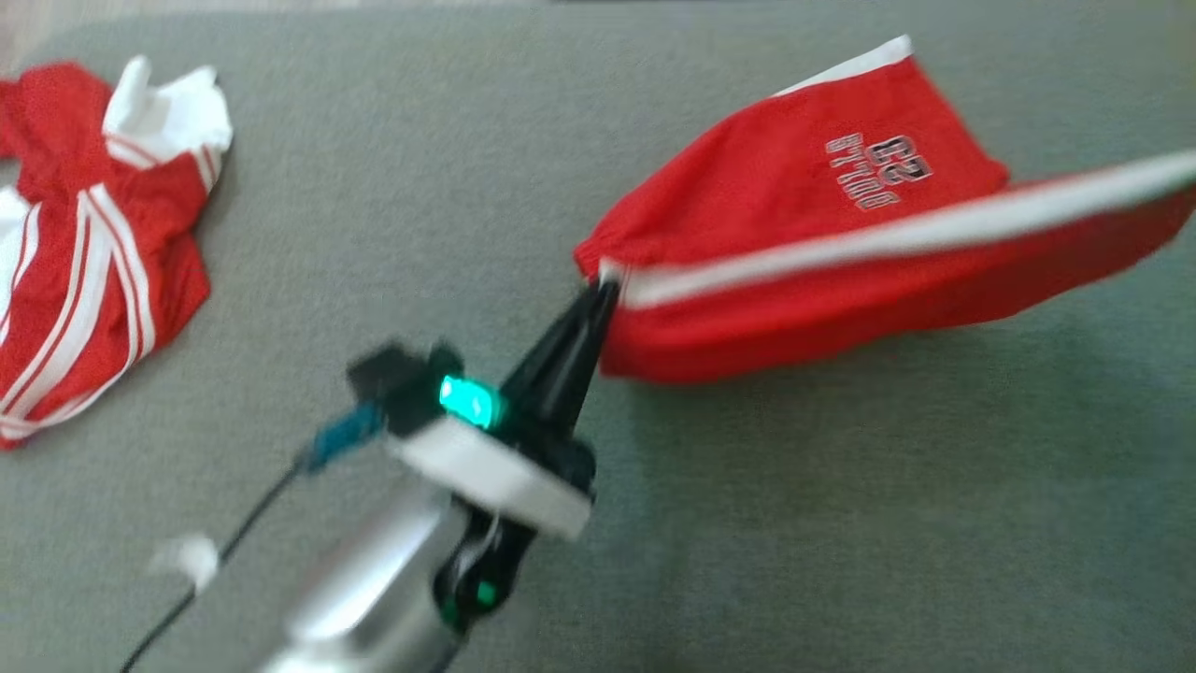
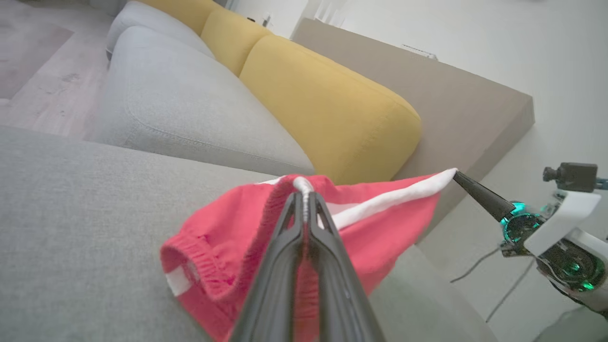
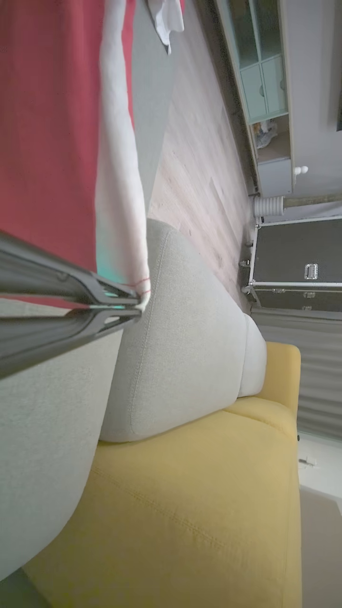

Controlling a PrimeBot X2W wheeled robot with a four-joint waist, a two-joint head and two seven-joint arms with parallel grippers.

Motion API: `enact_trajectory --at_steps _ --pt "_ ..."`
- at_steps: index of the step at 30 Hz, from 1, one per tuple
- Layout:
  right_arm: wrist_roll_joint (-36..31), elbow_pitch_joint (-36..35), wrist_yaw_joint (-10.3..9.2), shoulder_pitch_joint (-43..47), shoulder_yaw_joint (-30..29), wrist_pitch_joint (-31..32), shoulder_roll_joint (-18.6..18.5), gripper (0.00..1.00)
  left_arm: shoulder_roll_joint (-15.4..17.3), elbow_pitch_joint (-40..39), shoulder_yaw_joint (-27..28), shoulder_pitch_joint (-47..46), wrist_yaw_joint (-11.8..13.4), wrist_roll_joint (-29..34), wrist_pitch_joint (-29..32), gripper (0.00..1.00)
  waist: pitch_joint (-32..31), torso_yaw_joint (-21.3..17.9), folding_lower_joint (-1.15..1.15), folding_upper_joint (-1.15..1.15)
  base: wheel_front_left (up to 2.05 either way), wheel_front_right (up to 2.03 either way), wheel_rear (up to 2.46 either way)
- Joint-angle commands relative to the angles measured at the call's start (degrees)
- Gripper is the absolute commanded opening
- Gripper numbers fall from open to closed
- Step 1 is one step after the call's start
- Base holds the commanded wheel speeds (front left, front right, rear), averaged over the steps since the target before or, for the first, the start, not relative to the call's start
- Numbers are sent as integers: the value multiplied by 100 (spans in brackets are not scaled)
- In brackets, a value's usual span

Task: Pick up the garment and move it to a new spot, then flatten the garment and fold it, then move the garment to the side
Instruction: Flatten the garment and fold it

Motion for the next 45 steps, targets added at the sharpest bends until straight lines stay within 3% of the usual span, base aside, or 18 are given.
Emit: enact_trajectory --at_steps 1,11,21,22,23,24,25,26,27,32,39,45 --pt "91 -19 -4 -200 161 36 -332 0 -6 -56 242 -295 9 -87 53 0 259 232 -1 0 0 0 0" --pt "653 1304 -4 -2272 1919 275 -990 0 -597 1172 374 -1605 91 -365 439 0 917 651 -1 0 0 0 0" --pt "997 2389 -4 -3666 3147 39 -1081 0 -796 1882 395 -2140 351 -282 239 0 1291 924 -1 0 0 0 0" --pt "1027 2485 -4 -3763 3249 -5 -1060 0 -808 1924 381 -2162 342 -288 214 11 1302 940 -1 0 0 0 0" --pt "1057 2581 -4 -3857 3340 -64 -1033 0 -819 1966 375 -2180 332 -305 186 33 1310 953 -1 0 0 0 0" --pt "1088 2672 -4 -3940 3429 -122 -1000 0 -830 2003 363 -2199 320 -322 159 48 1315 964 -1 0 0 0 0" --pt "1132 2760 -4 -4012 3505 -188 -960 11 -841 2035 351 -2214 303 -345 129 73 1313 972 -1 0 0 0 0" --pt "1183 2869 -4 -4075 3553 -261 -914 63 -851 2067 338 -2228 288 -366 95 100 1305 976 -1 0 0 0 0" --pt "1304 3079 -4 -4143 3624 -429 -796 100 -867 2128 331 -2232 264 -409 -6 100 1252 977 -1 0 0 0 0" --pt "1748 3382 -4 -3898 3799 -745 -543 100 -878 2110 369 -2134 409 65 -336 100 1005 937 -1 0 0 0 0" --pt "2192 4259 -4 -3483 3681 -849 -134 100 -798 644 1111 -1003 1264 2287 -370 100 689 980 -1 0 0 0 0" --pt "2380 4943 -4 -3387 3647 -659 142 100 -847 -360 1270 41 1672 3318 -371 100 522 1243 -1 0 0 0 0"
